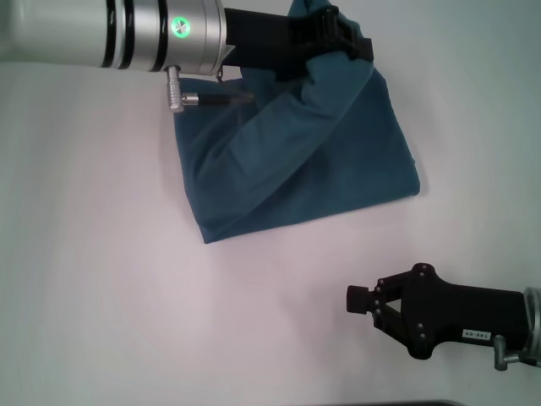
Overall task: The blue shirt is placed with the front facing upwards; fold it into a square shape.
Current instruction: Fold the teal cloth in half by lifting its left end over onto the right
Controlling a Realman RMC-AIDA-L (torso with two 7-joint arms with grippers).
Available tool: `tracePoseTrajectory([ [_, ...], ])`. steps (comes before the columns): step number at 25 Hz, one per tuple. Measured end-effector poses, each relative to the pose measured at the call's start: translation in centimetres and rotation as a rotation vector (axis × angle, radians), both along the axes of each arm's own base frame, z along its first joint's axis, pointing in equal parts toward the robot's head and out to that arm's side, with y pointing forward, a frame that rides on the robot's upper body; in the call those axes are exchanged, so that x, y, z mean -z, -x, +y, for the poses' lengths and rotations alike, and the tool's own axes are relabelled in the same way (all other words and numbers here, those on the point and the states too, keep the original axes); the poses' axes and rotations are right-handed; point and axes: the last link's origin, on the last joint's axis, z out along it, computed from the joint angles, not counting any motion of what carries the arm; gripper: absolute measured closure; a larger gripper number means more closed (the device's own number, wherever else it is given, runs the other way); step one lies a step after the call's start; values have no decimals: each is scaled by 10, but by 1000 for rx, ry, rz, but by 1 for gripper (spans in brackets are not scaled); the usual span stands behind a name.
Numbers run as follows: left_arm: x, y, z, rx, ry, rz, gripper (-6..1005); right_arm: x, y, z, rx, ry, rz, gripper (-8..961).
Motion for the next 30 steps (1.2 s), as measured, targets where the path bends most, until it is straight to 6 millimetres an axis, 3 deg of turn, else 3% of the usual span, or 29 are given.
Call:
tracePoseTrajectory([
  [3, -6, -4, 2, 2, -21, -48, 950, 0, 0, 0, 9, 1, 1, 937],
  [10, -49, 7, 0, -31, -163, -173, 953, -2, -2, 1, 21, -6, 3, 937],
  [18, -9, 4, 8, -35, -121, -47, 950, -1, 0, 4, 24, -2, 3, 937],
  [30, 1, -14, 13, 20, -83, 47, 947, 0, -4, 2, 40, -5, -12, 937],
])
